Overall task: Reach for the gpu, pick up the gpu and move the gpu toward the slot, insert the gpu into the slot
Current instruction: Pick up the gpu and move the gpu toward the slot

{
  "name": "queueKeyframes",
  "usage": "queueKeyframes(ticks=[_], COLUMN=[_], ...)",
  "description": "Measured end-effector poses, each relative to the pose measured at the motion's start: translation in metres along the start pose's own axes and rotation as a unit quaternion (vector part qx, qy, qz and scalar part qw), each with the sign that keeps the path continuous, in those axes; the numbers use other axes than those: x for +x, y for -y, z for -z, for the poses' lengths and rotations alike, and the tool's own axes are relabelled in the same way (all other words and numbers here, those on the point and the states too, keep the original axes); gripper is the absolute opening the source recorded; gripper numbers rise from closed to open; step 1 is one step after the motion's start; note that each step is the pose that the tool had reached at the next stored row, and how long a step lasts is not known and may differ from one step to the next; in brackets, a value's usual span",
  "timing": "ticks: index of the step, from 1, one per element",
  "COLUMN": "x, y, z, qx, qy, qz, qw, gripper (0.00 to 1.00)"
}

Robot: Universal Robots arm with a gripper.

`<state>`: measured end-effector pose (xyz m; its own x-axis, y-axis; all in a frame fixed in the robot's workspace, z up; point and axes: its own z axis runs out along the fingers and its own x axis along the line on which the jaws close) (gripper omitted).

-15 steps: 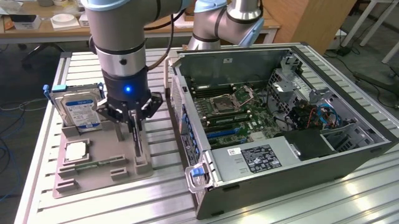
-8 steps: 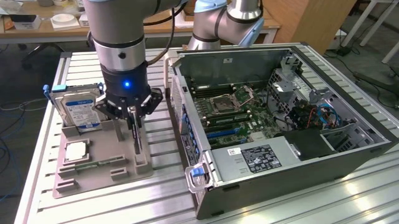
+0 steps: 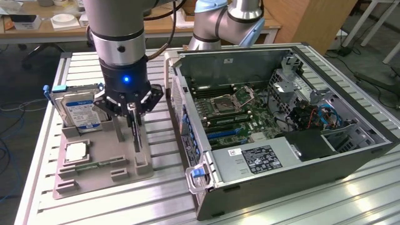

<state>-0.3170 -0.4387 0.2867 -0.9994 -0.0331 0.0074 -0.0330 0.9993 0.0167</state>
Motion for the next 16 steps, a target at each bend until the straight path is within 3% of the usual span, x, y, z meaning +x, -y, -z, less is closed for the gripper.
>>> queueKeyframes(ticks=[16], x=[0.0], y=[-0.0005], z=[0.0331], qx=[0.0], qy=[0.0], qz=[0.0], qw=[1.0], gripper=[0.26])
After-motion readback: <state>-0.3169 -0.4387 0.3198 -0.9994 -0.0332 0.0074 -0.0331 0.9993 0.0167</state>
